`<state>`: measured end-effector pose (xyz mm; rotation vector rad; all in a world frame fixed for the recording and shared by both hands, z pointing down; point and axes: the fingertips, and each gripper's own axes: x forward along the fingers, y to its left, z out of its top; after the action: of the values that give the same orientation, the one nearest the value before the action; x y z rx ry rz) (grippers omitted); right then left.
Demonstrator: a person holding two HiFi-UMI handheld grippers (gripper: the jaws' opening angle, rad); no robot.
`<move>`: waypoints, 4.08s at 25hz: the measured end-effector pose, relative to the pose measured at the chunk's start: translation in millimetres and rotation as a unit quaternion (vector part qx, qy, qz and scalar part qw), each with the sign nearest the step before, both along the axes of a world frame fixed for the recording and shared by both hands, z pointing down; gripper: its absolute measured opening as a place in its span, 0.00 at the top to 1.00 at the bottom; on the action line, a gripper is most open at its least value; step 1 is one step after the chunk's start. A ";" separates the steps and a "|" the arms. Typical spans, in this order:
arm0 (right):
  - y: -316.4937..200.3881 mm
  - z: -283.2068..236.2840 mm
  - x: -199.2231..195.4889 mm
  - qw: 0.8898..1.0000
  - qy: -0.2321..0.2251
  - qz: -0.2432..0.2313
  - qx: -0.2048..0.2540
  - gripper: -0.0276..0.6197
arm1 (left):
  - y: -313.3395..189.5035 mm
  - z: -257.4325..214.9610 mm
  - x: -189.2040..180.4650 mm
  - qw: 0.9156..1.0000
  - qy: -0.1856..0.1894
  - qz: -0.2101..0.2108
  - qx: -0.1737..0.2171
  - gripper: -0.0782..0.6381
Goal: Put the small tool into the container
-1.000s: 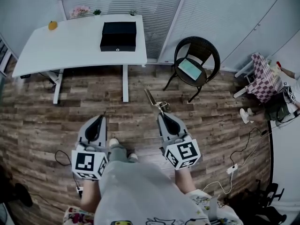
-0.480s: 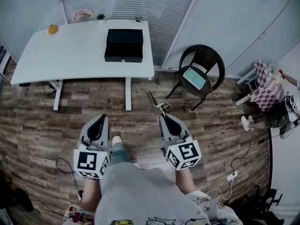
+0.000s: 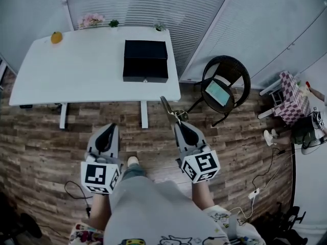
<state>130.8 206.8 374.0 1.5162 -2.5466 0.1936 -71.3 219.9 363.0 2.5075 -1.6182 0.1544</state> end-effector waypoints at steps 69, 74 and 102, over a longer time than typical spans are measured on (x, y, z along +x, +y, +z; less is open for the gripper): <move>-375.5 15.2 -18.7 0.998 0.005 -0.048 -0.026 0.95 | -366.7 15.0 -9.2 0.999 -0.024 -0.023 -0.024 0.88; -376.7 17.7 -19.7 0.999 0.006 -0.044 -0.031 0.95 | -367.5 18.9 -14.2 0.999 -0.031 -0.019 -0.034 0.88; -365.0 64.3 -56.5 0.979 0.022 -0.156 -0.130 0.95 | -360.4 60.7 -17.7 0.996 -0.020 -0.018 -0.089 0.88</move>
<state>74.4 -158.2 438.3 1.0040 -2.5597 0.4251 -88.9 -140.4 423.7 2.3539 -1.5871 0.3314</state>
